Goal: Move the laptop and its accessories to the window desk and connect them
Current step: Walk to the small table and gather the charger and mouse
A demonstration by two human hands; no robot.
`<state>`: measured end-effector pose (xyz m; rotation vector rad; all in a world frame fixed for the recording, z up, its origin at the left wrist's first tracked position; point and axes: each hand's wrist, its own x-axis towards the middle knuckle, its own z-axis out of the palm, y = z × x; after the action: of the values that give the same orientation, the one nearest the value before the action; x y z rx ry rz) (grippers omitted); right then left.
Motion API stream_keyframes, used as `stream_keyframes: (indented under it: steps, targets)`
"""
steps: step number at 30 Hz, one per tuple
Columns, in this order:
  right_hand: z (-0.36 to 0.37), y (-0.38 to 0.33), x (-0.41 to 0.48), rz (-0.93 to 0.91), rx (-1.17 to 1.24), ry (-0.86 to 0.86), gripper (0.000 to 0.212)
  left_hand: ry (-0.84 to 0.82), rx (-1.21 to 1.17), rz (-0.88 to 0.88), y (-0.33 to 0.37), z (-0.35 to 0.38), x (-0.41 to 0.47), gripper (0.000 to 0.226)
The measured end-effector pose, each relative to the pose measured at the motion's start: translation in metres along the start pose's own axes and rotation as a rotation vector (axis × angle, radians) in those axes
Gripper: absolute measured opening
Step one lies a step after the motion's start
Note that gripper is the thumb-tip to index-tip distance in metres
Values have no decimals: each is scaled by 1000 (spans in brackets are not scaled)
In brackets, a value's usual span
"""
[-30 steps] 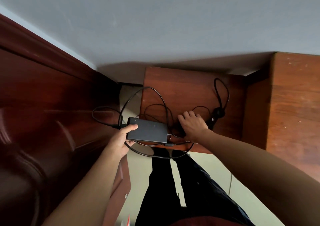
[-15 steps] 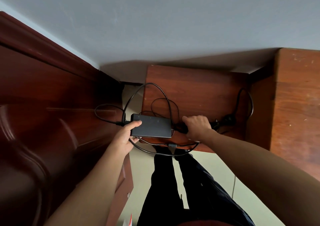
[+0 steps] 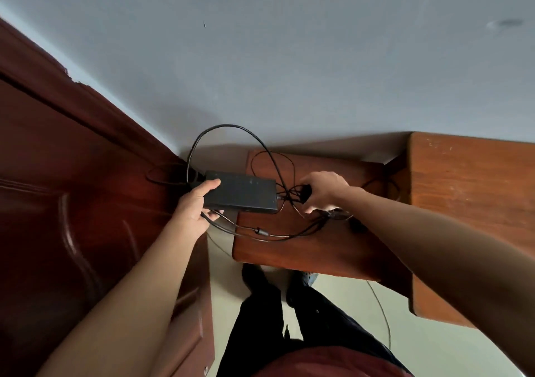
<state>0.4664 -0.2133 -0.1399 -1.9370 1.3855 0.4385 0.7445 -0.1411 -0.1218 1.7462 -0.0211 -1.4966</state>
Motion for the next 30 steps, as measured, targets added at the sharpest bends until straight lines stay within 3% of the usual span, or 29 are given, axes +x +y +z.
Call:
stream_keyframes:
  steps: [8,17,21,27,30]
  targets:
    - [-61,-29,-72,90,161,270,36,-198,59,156,87,24,-50,17]
    - [-85,-51,-191,204,304,564,30,-454,180,272,132,54,-128,17]
    - [-84,-38,-250,265,505,657,41,-576,242,291,132,91,-172,13]
    - [-63,6,-364,267,921,795,19,-750,340,249,89,154,-258,5]
    - [-51,26,-410,225,1077,835,21,-792,375,235,67,176,-297,8]
